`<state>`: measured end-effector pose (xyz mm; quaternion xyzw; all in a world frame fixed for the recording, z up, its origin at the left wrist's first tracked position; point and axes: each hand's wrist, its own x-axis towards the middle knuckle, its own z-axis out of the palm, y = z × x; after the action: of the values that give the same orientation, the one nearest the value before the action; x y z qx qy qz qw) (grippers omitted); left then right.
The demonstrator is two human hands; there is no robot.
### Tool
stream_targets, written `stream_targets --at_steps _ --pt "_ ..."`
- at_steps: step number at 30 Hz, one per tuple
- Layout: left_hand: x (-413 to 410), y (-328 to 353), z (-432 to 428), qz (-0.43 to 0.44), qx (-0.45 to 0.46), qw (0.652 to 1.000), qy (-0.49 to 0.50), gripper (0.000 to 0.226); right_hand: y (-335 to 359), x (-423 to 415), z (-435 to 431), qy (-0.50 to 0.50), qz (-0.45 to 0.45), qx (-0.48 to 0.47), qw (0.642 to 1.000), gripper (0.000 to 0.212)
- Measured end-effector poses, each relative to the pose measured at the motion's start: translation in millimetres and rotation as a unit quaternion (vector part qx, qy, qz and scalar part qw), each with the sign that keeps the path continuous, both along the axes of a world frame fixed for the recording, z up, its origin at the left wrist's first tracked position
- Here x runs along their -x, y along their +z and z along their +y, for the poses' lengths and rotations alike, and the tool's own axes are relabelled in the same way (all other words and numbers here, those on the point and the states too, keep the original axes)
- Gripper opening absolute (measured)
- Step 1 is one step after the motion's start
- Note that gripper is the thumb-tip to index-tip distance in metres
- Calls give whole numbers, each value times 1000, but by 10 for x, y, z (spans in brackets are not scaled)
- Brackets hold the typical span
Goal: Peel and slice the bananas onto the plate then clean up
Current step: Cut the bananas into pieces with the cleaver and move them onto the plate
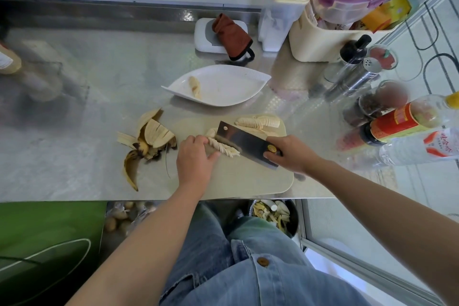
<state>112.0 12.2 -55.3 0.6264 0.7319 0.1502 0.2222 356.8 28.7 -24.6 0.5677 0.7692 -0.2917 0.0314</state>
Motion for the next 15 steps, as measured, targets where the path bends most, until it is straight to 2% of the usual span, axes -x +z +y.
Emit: stream_targets --at_steps 5,10,15 --pt "-5 -35 -44 3 -6 1000 -6 42 -73 -17 -88 -31 16 -12 999 17" --pt "-15 -61 -50 -4 -7 1000 -8 46 -12 -39 -43 -17 2 -43 999 12" --pt "-25 -74 -44 7 -11 1000 -9 48 -17 -35 -31 6 -10 -27 1000 11"
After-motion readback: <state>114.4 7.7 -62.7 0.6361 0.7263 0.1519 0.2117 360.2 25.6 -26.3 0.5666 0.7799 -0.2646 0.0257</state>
